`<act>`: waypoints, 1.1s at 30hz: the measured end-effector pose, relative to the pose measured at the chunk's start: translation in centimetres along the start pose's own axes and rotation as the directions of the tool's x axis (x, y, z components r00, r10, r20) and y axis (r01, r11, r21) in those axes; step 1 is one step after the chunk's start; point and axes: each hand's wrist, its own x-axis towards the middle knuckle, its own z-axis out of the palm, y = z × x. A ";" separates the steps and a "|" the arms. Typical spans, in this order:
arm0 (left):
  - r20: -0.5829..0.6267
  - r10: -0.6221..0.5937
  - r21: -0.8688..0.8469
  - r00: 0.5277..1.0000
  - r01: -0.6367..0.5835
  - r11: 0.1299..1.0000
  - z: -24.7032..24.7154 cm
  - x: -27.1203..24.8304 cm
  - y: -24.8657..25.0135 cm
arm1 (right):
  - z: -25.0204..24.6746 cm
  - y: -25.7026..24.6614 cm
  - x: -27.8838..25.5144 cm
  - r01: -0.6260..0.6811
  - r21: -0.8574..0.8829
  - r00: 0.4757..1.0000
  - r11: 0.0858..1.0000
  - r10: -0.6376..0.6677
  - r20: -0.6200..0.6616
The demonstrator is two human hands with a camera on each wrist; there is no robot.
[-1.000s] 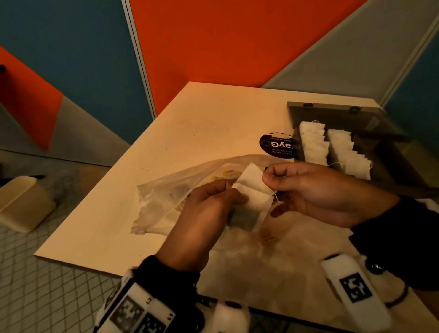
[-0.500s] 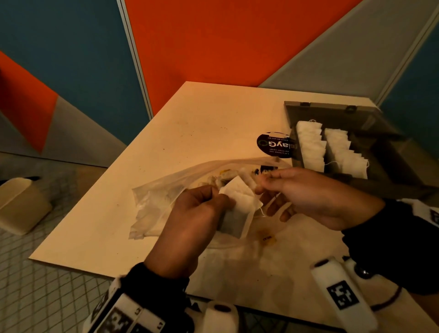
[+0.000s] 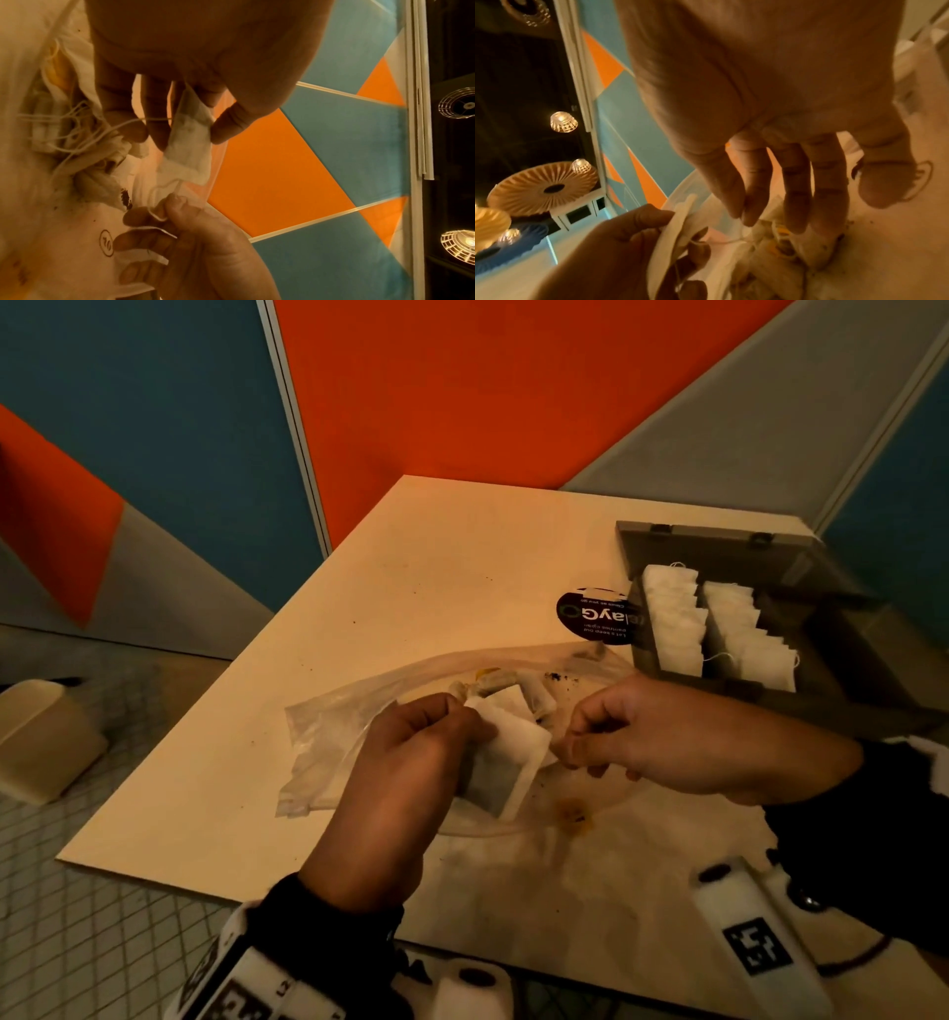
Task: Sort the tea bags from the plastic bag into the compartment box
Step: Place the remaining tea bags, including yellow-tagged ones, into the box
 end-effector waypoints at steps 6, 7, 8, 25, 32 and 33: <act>-0.015 -0.013 -0.045 1.000 0.012 0.999 0.6 -0.2 -0.2 | 0.0 1.0 0.0 -0.060 -0.264 0.981 0.963 0.009 -0.194; -0.016 -0.014 -0.056 1.000 0.013 0.998 0.7 -0.2 -0.3 | 0.1 1.2 0.0 -0.080 -0.287 0.975 0.954 0.016 -0.220; -0.011 -0.017 -0.061 1.000 0.016 0.998 0.7 -0.2 -0.4 | 0.1 1.4 0.0 -0.102 -0.313 0.967 0.944 0.020 -0.253; 0.160 -0.045 0.096 0.986 0.029 0.995 2.5 -1.4 0.2 | 0.4 2.0 -3.8 0.095 0.280 0.990 0.955 -0.062 -0.125; 0.334 -0.004 0.201 0.943 -0.067 0.977 3.7 -1.5 0.3 | -1.6 2.0 -5.0 0.148 0.112 0.988 0.983 -0.151 0.015; 0.347 -0.004 0.217 0.938 -0.077 0.973 3.9 -1.4 0.2 | -1.9 2.1 -5.1 0.142 0.099 0.989 0.985 -0.144 0.016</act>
